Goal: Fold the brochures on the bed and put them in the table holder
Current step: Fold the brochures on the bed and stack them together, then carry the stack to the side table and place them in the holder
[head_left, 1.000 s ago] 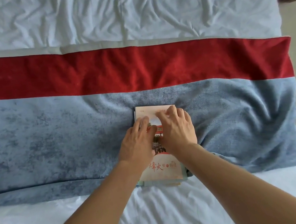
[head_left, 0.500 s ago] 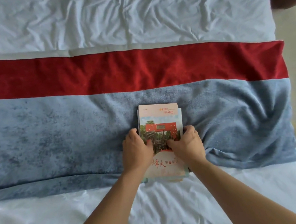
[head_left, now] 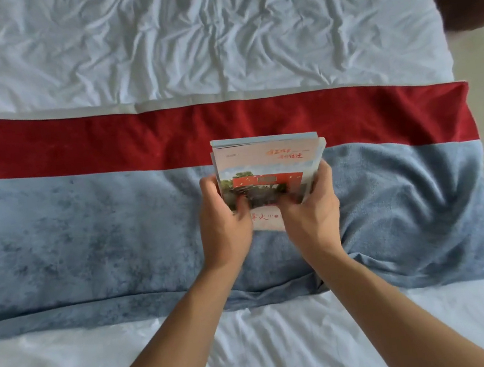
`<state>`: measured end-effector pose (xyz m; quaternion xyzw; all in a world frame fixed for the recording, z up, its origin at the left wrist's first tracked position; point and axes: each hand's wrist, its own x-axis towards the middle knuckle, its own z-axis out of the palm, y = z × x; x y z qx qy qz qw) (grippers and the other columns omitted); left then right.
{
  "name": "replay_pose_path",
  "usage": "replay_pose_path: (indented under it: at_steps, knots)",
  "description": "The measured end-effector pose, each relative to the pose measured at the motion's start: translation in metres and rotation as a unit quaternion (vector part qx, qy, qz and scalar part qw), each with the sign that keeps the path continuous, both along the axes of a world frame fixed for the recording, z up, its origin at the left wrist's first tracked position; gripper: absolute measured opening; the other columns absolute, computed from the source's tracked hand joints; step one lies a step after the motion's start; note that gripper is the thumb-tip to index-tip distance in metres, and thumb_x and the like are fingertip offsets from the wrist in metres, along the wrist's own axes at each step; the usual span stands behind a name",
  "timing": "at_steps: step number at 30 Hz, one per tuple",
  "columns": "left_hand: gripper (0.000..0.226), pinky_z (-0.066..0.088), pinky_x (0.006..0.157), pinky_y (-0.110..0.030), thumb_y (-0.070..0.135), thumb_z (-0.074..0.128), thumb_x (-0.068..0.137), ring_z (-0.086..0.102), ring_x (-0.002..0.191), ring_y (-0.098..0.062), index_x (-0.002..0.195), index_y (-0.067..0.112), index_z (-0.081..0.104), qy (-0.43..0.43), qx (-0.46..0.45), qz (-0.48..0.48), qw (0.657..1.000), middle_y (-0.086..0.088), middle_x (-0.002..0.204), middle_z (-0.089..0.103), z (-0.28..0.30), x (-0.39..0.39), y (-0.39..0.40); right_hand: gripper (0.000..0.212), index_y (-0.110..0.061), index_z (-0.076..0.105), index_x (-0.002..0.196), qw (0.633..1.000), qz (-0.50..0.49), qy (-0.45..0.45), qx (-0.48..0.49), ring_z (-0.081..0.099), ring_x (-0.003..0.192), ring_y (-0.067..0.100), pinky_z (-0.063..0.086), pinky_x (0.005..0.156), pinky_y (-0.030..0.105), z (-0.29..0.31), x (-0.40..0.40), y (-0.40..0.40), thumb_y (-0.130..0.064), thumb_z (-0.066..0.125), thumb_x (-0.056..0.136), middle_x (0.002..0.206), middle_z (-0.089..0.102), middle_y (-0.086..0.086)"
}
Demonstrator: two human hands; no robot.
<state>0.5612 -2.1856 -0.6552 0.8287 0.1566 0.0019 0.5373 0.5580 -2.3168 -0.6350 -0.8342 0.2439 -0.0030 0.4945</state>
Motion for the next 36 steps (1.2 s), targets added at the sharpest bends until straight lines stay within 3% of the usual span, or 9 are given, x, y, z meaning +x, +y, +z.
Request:
replay_pose_path:
  at_steps: [3, 6, 10, 15, 20, 23, 28, 32, 36]
  knots:
    - [0.041, 0.045, 0.069, -0.005, 0.001, 0.064, 0.086, 0.062, 0.091, -0.004, 0.117, 0.017, 0.043, -0.011, -0.008, -0.005, 1.000, 0.005, 0.106, 0.065, 0.002, -0.005, 0.000, 0.043, -0.036, 0.048, 0.105, 1.000, 0.016, -0.006, 0.004, 0.063, 0.084, -0.004, 0.050, 0.068, 0.018, -0.005, -0.004, 0.004, -0.010, 0.069, 0.077, 0.091, 0.067, -0.018]
    - [0.047, 0.050, 0.073, -0.015, -0.001, 0.058, 0.083, 0.063, 0.096, -0.009, 0.117, 0.026, 0.041, 0.008, -0.031, -0.014, 0.999, 0.003, 0.111, 0.064, 0.000, -0.011, 0.000, 0.043, -0.031, 0.045, 0.106, 0.999, 0.035, 0.016, 0.000, 0.061, 0.084, -0.008, 0.045, 0.066, 0.010, -0.016, -0.011, 0.003, -0.009, 0.069, 0.076, 0.092, 0.066, -0.016]
    - [0.048, 0.045, 0.063, -0.012, 0.000, 0.050, 0.084, 0.063, 0.089, -0.009, 0.119, 0.032, 0.041, 0.041, -0.065, -0.012, 0.997, 0.009, 0.110, 0.062, -0.002, -0.004, -0.004, 0.044, -0.030, 0.043, 0.109, 0.999, 0.043, 0.012, -0.011, 0.060, 0.084, -0.008, 0.043, 0.063, 0.007, -0.021, -0.007, 0.001, -0.009, 0.065, 0.076, 0.092, 0.064, -0.016]
    - [0.030, 0.043, 0.059, -0.009, 0.010, 0.055, 0.093, 0.063, 0.089, -0.011, 0.114, 0.028, 0.043, 0.036, 0.016, -0.022, 0.999, 0.007, 0.108, 0.063, -0.011, 0.013, 0.002, 0.036, -0.027, 0.043, 0.111, 0.998, 0.053, 0.027, -0.028, 0.063, 0.081, 0.012, 0.051, 0.065, 0.035, -0.023, 0.006, -0.004, -0.010, 0.059, 0.082, 0.091, 0.063, -0.014]
    - [0.076, 0.048, 0.066, -0.010, 0.017, 0.059, 0.096, 0.056, 0.097, -0.004, 0.155, 0.038, 0.015, 0.035, 0.068, -0.060, 0.995, 0.010, 0.130, 0.048, -0.013, 0.023, 0.010, 0.086, -0.039, 0.011, 0.155, 0.993, 0.096, 0.055, -0.033, 0.061, 0.097, 0.015, 0.054, 0.077, 0.037, -0.018, 0.015, -0.005, -0.015, 0.060, 0.089, 0.122, 0.059, -0.007]
    - [0.072, 0.054, 0.068, -0.024, 0.017, 0.057, 0.098, 0.059, 0.084, -0.012, 0.156, 0.038, 0.020, 0.038, 0.108, -0.097, 0.989, -0.004, 0.115, 0.051, -0.018, 0.020, 0.017, 0.089, -0.054, 0.008, 0.153, 0.990, 0.125, 0.054, -0.023, 0.056, 0.091, 0.001, 0.049, 0.069, 0.022, -0.021, 0.014, -0.006, -0.018, 0.060, 0.090, 0.109, 0.053, -0.005]
    - [0.060, 0.042, 0.057, -0.008, 0.018, 0.056, 0.099, 0.050, 0.071, -0.001, 0.152, 0.033, 0.033, 0.041, 0.153, -0.117, 0.980, -0.001, 0.105, 0.048, -0.023, 0.011, 0.027, 0.084, -0.048, 0.018, 0.153, 0.977, 0.189, 0.088, -0.041, 0.052, 0.083, -0.002, 0.044, 0.056, 0.004, -0.031, 0.009, -0.008, -0.016, 0.061, 0.089, 0.111, 0.044, -0.004]
    - [0.058, 0.051, 0.064, -0.029, 0.018, 0.056, 0.099, 0.056, 0.074, -0.015, 0.151, 0.031, 0.035, 0.062, 0.147, -0.108, 0.981, -0.005, 0.103, 0.050, -0.011, 0.003, 0.028, 0.086, -0.048, 0.015, 0.153, 0.974, 0.197, 0.102, -0.041, 0.052, 0.084, 0.001, 0.041, 0.053, 0.009, -0.027, 0.007, -0.003, -0.014, 0.061, 0.088, 0.113, 0.043, -0.001]
    - [0.058, 0.047, 0.059, -0.024, 0.019, 0.055, 0.099, 0.052, 0.069, -0.010, 0.151, 0.034, 0.033, 0.056, 0.170, -0.102, 0.979, -0.002, 0.103, 0.047, 0.012, 0.015, 0.035, 0.087, -0.048, 0.014, 0.153, 0.975, 0.199, 0.094, -0.026, 0.049, 0.086, -0.001, 0.041, 0.053, 0.009, -0.006, 0.017, 0.004, -0.014, 0.061, 0.088, 0.116, 0.042, -0.002]
